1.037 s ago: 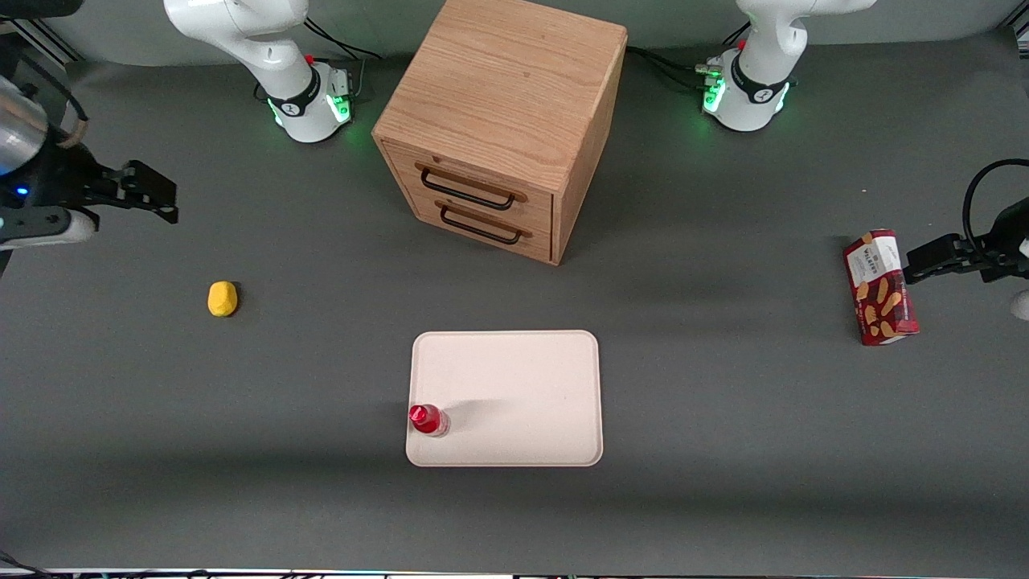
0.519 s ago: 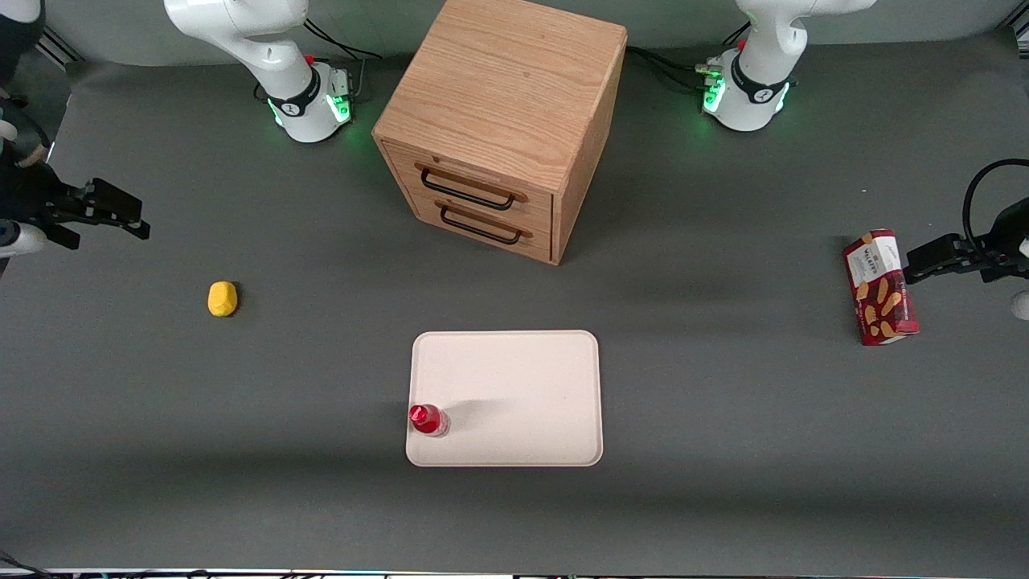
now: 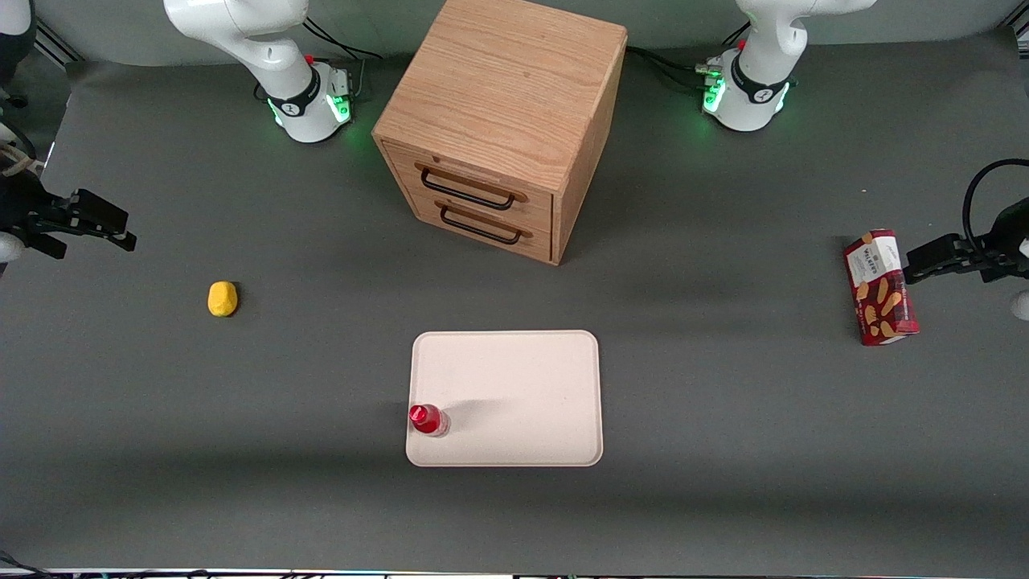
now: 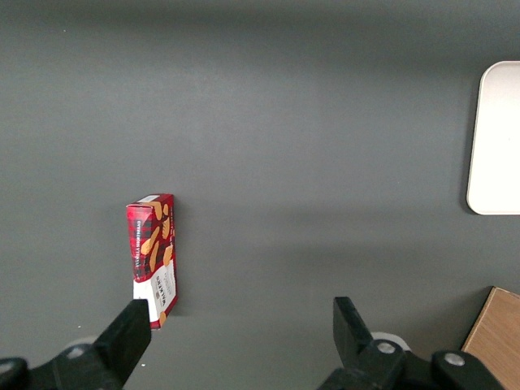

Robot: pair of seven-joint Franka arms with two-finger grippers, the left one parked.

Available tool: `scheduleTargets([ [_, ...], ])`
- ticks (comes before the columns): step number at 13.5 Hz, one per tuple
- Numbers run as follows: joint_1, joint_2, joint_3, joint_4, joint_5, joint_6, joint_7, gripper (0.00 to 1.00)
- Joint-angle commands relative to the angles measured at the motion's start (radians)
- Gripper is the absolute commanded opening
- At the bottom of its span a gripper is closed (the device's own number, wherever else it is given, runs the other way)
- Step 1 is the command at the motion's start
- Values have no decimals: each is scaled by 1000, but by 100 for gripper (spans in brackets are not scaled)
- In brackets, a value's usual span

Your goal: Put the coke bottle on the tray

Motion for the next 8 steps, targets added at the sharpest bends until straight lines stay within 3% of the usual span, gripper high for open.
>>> scheduleTargets([
  [1, -8, -6, 10, 9, 5, 2, -17, 100],
  [8, -8, 3, 14, 19, 5, 1, -17, 100],
])
